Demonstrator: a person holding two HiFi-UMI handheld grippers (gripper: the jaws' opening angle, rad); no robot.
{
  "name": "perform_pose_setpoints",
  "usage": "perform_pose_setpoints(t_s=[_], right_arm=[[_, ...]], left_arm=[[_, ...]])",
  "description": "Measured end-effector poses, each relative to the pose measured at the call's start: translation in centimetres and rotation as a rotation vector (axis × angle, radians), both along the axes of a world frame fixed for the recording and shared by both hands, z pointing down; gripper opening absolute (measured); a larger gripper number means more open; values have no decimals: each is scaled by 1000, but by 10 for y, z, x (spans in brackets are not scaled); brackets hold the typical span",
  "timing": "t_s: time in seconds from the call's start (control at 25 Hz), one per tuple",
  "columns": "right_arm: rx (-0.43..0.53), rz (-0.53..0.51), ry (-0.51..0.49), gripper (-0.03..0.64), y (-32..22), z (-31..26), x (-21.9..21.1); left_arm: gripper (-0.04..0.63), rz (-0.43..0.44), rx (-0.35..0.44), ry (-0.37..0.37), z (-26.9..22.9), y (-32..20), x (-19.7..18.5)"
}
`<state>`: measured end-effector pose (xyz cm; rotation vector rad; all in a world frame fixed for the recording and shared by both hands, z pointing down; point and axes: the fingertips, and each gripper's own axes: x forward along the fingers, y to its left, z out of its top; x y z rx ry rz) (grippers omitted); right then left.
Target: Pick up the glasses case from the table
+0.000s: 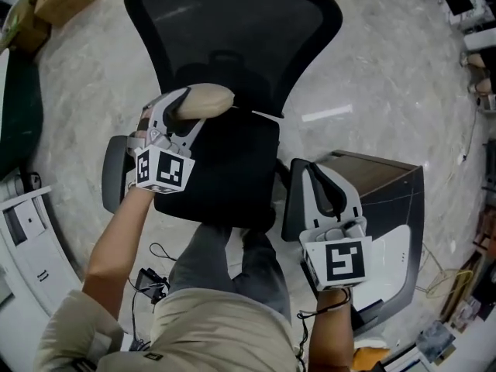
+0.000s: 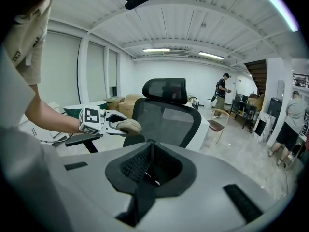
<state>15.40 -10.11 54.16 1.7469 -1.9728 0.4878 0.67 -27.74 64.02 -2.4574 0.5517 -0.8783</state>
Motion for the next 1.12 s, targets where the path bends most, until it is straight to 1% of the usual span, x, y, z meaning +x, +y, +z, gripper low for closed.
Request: perform_pose_setpoints(t_s=[0.16, 0.4, 0.6, 0.8, 1.12], right_arm=[[70, -53, 27, 28, -6, -32, -6], [115, -74, 38, 28, -6, -74, -13], [141, -96, 62, 28, 1, -101, -18], [177, -94, 76, 28, 8, -128, -21], [234, -122, 104, 28, 17, -166, -34]], left_arm=[[259, -18, 26, 50, -49, 3, -9], [259, -39, 76, 123, -124, 11, -22], [259, -44, 151, 182, -183, 27, -35], [259, -59, 209, 237, -233, 45, -51], [261, -62, 311, 331, -308, 77, -70]])
